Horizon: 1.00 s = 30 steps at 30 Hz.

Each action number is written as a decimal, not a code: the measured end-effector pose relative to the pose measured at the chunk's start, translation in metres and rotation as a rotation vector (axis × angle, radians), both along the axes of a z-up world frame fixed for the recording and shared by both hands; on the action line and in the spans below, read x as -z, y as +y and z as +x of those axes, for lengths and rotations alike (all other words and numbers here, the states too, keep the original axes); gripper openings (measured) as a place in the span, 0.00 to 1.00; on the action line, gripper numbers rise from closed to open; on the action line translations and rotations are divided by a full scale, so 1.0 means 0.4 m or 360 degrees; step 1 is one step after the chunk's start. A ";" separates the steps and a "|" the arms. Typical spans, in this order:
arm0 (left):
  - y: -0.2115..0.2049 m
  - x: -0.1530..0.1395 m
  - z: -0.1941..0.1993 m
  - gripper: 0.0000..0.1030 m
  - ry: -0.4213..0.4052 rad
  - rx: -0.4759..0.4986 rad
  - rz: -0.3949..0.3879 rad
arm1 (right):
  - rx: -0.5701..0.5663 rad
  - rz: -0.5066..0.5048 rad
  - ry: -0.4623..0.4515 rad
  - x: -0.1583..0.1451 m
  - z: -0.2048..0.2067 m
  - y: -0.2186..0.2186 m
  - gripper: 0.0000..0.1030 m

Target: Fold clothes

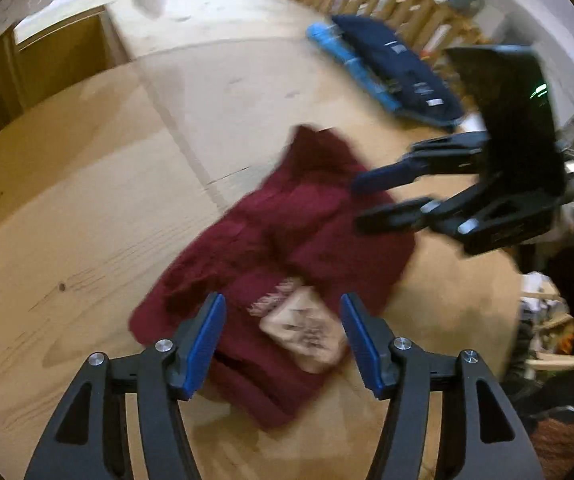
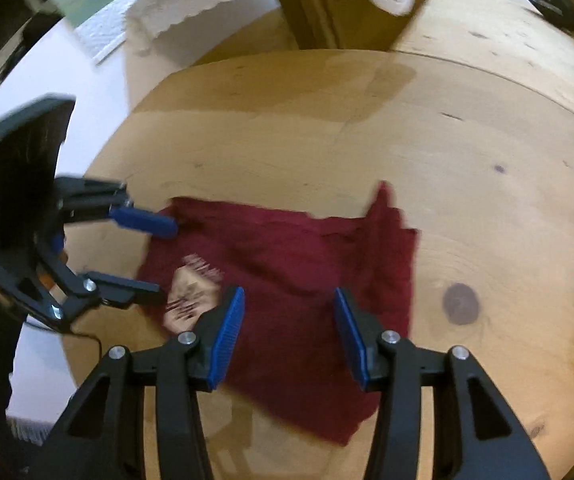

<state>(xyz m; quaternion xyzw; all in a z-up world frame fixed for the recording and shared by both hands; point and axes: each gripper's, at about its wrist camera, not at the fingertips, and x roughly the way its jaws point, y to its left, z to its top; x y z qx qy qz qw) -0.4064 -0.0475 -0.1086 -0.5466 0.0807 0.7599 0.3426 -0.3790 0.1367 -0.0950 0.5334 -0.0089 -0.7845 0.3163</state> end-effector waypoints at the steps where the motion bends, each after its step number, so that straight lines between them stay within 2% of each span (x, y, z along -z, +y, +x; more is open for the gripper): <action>1: -0.008 -0.002 0.002 0.55 0.0014 -0.0016 -0.0007 | 0.0065 0.0018 -0.0041 0.025 -0.012 0.022 0.45; 3: -0.024 -0.006 0.005 0.57 0.0043 -0.0049 -0.0021 | 0.0136 -0.0023 -0.0040 0.046 -0.016 0.074 0.41; 6: -0.048 -0.012 0.010 0.56 0.0086 -0.0098 -0.0041 | 0.0193 0.0027 -0.0074 0.045 -0.007 0.110 0.41; 9: -0.072 -0.018 0.015 0.56 0.0129 -0.0148 -0.0062 | 0.0203 -0.0141 -0.0048 0.002 0.015 0.127 0.42; 11: -0.047 -0.036 0.023 0.56 0.0163 -0.0115 -0.0004 | 0.0177 -0.0220 0.0008 -0.029 0.028 0.118 0.47; 14: -0.003 -0.018 0.016 0.56 0.0186 -0.0082 -0.0029 | 0.0103 -0.0207 0.0008 -0.004 0.026 0.061 0.54; 17: -0.025 0.018 -0.007 0.56 0.0113 -0.0213 -0.0079 | 0.0083 -0.0116 -0.0079 0.040 0.015 0.037 0.54; 20: -0.057 0.056 -0.031 0.57 0.0025 -0.0369 -0.0128 | 0.0139 -0.0135 -0.0094 0.033 0.011 0.069 0.54; 22: -0.086 0.052 -0.029 0.57 -0.0039 -0.0464 -0.0066 | 0.0237 -0.0214 -0.0076 0.004 0.014 0.124 0.55; 23: -0.102 0.046 -0.025 0.60 -0.0071 -0.0510 -0.0021 | 0.0281 -0.0243 -0.0065 -0.009 0.014 0.151 0.62; 26: -0.150 0.028 -0.012 0.66 -0.0169 -0.0647 0.0111 | 0.0427 -0.0214 -0.0077 -0.009 -0.006 0.215 0.67; 30: -0.134 0.046 -0.011 0.66 -0.0241 -0.0722 0.0139 | 0.0493 -0.0260 -0.0263 0.049 -0.039 0.223 0.67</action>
